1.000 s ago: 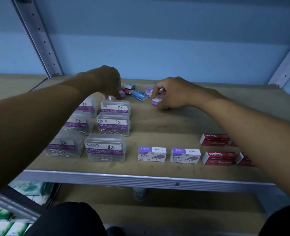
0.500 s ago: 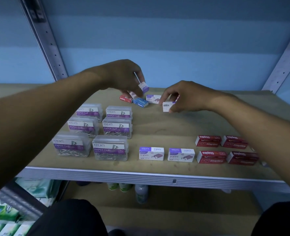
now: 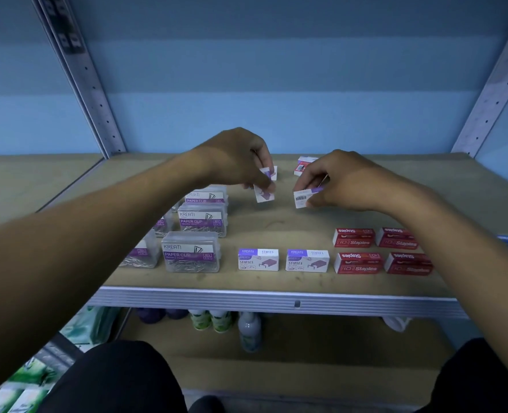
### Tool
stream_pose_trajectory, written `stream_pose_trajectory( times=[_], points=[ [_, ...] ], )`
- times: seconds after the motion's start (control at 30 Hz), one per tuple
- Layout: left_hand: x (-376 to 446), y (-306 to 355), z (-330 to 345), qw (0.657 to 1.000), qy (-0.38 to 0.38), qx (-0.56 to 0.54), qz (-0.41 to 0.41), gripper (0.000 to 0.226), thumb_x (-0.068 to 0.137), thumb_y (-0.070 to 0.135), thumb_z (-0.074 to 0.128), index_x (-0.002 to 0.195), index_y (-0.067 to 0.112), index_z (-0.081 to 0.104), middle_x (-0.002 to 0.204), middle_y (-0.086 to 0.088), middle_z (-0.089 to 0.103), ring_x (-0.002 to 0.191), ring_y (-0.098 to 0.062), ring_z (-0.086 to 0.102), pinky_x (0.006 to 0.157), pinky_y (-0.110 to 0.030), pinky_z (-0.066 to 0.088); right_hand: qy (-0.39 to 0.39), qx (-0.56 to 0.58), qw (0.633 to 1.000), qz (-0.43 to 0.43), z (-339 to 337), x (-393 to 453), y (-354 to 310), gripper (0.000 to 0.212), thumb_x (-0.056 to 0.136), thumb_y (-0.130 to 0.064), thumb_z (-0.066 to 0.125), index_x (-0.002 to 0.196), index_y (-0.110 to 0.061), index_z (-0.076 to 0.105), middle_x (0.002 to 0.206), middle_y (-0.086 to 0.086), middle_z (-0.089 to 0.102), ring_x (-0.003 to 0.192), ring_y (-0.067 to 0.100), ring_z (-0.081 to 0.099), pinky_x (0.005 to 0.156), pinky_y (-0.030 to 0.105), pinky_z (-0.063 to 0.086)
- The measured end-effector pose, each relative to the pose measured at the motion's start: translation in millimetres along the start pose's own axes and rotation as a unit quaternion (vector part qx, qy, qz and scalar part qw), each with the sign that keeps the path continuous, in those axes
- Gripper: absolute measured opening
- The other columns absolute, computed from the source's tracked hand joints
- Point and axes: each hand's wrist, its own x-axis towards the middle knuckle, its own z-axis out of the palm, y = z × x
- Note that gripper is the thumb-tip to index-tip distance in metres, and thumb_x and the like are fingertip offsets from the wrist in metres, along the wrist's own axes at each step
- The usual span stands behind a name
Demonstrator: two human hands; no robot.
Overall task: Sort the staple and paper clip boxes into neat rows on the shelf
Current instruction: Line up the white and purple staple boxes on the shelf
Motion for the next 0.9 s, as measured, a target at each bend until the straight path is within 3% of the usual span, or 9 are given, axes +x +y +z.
stream_pose_trajectory(
  times=[0.1,0.2,0.33,0.43,0.53,0.63,0.7,0.9],
  points=[
    [-1.0,-1.9,5.4,1.000,-0.018,-0.021,-0.005,0.029,0.070,0.020,0.088,0.094,0.015,0.071,0.088,-0.001,0.075,0.072,-0.016,0.073,0.068,-0.024,0.058,-0.009,-0.006,1.000,-0.003,3.8,-1.4,5.7,0.016,0.078,-0.019,0.083,0.087,-0.031,0.077,0.094,-0.015,0.071,0.087,-0.001,0.062,0.067,0.014,0.043],
    [-1.5,-4.4,11.3,0.999,-0.040,-0.021,-0.007,0.034,0.069,0.022,0.090,0.096,0.018,0.071,0.090,0.002,0.074,0.078,-0.011,0.071,0.058,-0.012,0.051,-0.034,-0.015,0.999,-0.013,7.4,-2.9,8.7,0.016,0.075,-0.018,0.081,0.085,-0.030,0.080,0.094,-0.013,0.071,0.091,-0.006,0.058,0.070,0.010,0.044],
    [-2.5,-5.1,18.8,0.998,-0.066,0.007,0.003,0.033,0.071,0.030,0.088,0.097,0.025,0.069,0.094,0.007,0.074,0.088,-0.011,0.069,0.072,-0.023,0.051,-0.037,-0.046,0.998,-0.033,11.9,0.0,5.8,0.021,0.079,-0.013,0.076,0.080,-0.033,0.081,0.096,-0.012,0.065,0.092,0.001,0.059,0.074,0.018,0.050],
    [-2.5,-3.2,21.2,0.997,-0.071,0.027,0.009,0.033,0.071,0.031,0.087,0.097,0.027,0.068,0.094,0.011,0.073,0.091,-0.008,0.067,0.070,-0.020,0.045,-0.045,-0.049,0.997,-0.039,14.1,5.3,5.3,0.033,0.081,-0.006,0.069,0.072,-0.036,0.080,0.094,-0.009,0.072,0.092,0.006,0.067,0.082,0.031,0.057],
    [-2.6,0.0,18.0,0.994,-0.072,0.075,0.010,0.034,0.071,0.034,0.087,0.098,0.029,0.067,0.091,0.014,0.074,0.090,-0.004,0.065,0.070,-0.021,0.044,-0.038,-0.027,0.999,-0.024,14.1,1.9,2.5,0.040,0.087,-0.005,0.061,0.084,-0.039,0.082,0.105,-0.007,0.073,0.093,0.007,0.067,0.086,0.034,0.056],
    [-2.7,0.8,15.7,0.988,-0.076,0.135,0.015,0.032,0.072,0.029,0.086,0.098,0.029,0.066,0.090,0.014,0.073,0.090,-0.004,0.064,0.076,-0.026,0.046,0.014,-0.012,1.000,0.011,14.0,1.8,-0.3,0.021,0.089,-0.029,0.066,0.107,-0.037,0.074,0.112,-0.008,0.066,0.095,0.006,0.061,0.082,0.025,0.049],
    [-3.2,-0.4,17.2,0.985,-0.077,0.155,0.016,0.033,0.071,0.027,0.086,0.097,0.029,0.066,0.091,0.013,0.072,0.089,-0.006,0.065,0.079,-0.028,0.049,0.021,-0.047,0.998,0.045,16.8,5.2,-1.8,0.030,0.082,-0.042,0.074,0.110,-0.033,0.069,0.109,-0.006,0.063,0.100,0.011,0.059,0.085,0.028,0.049],
    [-3.6,-4.0,20.7,0.985,-0.072,0.157,0.018,0.035,0.070,0.026,0.087,0.097,0.031,0.065,0.089,0.013,0.071,0.080,-0.004,0.066,0.077,-0.029,0.054,-0.006,-0.079,0.995,0.059,22.3,6.1,-11.4,0.040,0.080,-0.025,0.077,0.117,-0.035,0.066,0.107,-0.006,0.068,0.101,0.013,0.059,0.090,0.032,0.053]
  ],
)
